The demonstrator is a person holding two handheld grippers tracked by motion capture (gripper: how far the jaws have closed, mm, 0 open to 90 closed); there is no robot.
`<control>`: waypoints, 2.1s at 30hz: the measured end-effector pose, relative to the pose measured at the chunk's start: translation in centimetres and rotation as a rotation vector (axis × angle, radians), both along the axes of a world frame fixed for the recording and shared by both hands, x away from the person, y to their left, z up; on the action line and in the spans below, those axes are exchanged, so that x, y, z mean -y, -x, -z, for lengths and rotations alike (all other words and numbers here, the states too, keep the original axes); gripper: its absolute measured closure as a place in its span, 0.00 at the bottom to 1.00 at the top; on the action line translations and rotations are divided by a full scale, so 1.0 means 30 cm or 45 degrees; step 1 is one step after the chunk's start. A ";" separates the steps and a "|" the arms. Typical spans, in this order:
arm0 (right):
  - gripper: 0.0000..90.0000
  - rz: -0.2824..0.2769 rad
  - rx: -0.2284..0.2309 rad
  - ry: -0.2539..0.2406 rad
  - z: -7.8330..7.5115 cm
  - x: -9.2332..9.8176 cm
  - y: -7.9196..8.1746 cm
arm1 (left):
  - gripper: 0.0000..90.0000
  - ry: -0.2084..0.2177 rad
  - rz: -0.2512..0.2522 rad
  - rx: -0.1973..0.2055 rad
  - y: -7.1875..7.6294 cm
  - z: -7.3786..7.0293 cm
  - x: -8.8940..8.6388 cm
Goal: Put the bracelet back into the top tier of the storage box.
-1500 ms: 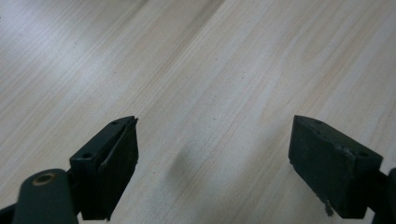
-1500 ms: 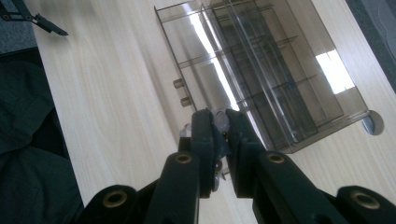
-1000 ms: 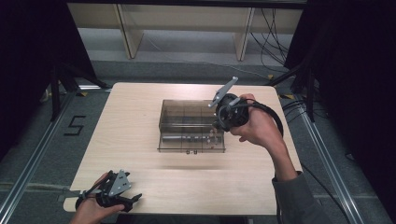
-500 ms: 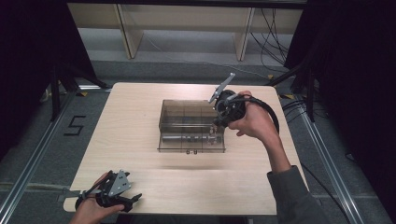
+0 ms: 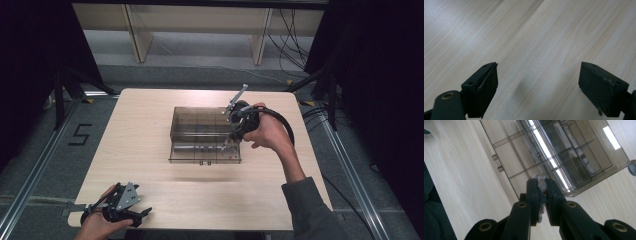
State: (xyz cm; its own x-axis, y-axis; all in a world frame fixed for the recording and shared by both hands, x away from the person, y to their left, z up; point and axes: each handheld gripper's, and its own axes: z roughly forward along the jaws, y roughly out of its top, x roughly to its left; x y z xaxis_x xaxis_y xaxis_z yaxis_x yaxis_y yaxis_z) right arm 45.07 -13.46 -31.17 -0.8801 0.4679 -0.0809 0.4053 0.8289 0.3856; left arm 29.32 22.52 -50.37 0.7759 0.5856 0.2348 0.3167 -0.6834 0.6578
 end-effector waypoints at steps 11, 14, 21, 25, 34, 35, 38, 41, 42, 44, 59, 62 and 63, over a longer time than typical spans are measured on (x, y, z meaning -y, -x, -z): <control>0.92 -0.003 -0.059 0.053 0.070 -0.024 -0.020 | 0.18 0.001 0.000 0.006 0.000 0.000 -0.001; 0.92 0.001 -0.079 0.062 0.094 -0.030 -0.025 | 0.18 -0.003 -0.004 0.009 0.000 0.000 -0.001; 0.92 -0.009 -0.118 0.089 0.133 -0.039 -0.042 | 0.18 0.007 0.001 0.000 0.000 0.001 0.000; 0.92 -0.017 -0.147 0.098 0.156 -0.050 -0.051 | 0.18 0.001 0.000 0.001 0.000 0.001 -0.001; 0.92 -0.030 -0.165 0.130 0.192 -0.071 -0.064 | 0.18 0.004 -0.001 0.001 0.000 0.000 -0.001; 0.92 -0.030 -0.172 0.135 0.195 -0.072 -0.065 | 0.18 0.004 -0.001 0.002 0.000 0.000 -0.002; 0.92 -0.018 -0.179 0.133 0.206 -0.072 -0.067 | 0.18 0.004 0.000 0.001 0.000 0.000 -0.002; 0.91 -0.021 -0.178 0.135 0.222 -0.065 -0.074 | 0.18 0.005 0.001 0.000 0.000 0.000 -0.001; 0.91 -0.002 -0.188 0.135 0.224 -0.066 -0.069 | 0.18 0.005 0.000 0.000 0.000 0.000 -0.001; 0.89 -0.025 -0.185 0.133 0.229 -0.063 -0.072 | 0.18 0.004 -0.001 -0.001 0.000 0.001 -0.001; 0.63 0.027 -0.103 0.073 0.197 -0.043 -0.050 | 0.18 0.001 0.001 0.006 -0.001 -0.001 -0.002; 0.54 0.036 -0.060 0.037 0.189 -0.044 -0.028 | 0.18 0.003 -0.001 0.004 0.000 -0.001 -0.002; 0.51 0.029 -0.043 0.018 0.188 -0.043 -0.022 | 0.18 0.003 -0.001 0.005 -0.001 0.000 -0.002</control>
